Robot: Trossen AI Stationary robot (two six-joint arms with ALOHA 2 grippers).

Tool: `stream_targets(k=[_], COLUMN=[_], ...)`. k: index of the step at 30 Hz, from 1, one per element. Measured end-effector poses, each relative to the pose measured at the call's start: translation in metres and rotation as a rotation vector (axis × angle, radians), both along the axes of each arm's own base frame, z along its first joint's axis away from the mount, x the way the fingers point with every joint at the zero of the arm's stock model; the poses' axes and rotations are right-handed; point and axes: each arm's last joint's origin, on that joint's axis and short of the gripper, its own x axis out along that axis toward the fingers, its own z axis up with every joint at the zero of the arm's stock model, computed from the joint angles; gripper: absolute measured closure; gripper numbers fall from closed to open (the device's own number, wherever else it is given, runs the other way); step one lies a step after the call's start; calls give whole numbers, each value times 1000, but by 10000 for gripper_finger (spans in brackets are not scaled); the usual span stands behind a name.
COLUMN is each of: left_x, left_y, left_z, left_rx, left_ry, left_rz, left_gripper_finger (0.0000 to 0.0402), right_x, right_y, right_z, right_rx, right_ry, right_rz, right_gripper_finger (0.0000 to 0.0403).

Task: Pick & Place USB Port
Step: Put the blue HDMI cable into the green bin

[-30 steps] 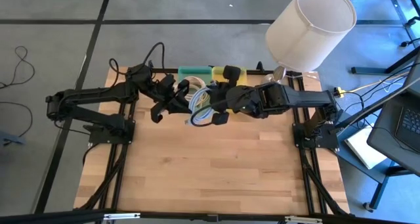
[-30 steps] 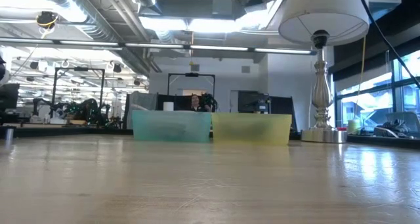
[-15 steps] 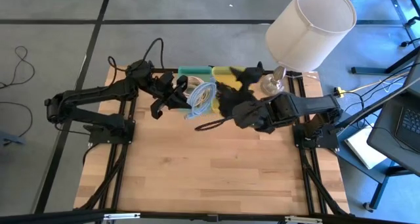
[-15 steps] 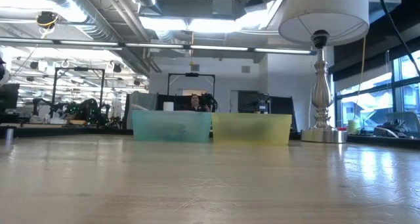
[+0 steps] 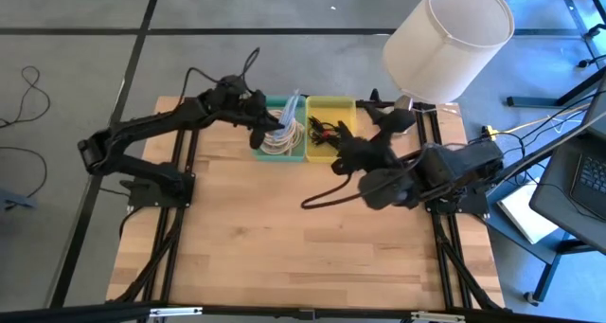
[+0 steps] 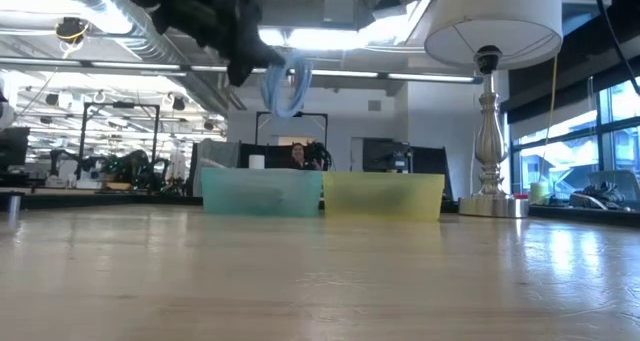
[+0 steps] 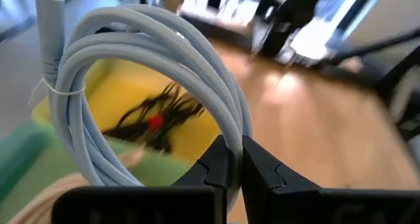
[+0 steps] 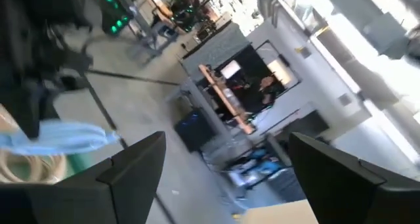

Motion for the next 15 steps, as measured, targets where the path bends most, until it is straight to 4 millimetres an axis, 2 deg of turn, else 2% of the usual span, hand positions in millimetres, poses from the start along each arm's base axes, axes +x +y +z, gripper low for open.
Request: stream_targets(k=[3, 8, 11, 15], left_x=[4, 16, 27, 42], left_y=[6, 10, 11, 11], left_z=[0, 16, 18, 6], left_rx=[47, 164, 205, 229], left_ry=[156, 468, 583, 719], left_rz=[23, 1, -45, -106], left_gripper_finger=[390, 390, 390, 390], right_x=[-11, -28, -36, -42], right_y=[-5, -12, -16, -18], right_z=[9, 20, 18, 9], right_rx=[81, 247, 316, 419], right_ry=[-95, -221, -245, -239], right_rz=[38, 134, 151, 164], right_gripper_finger=[77, 77, 77, 77])
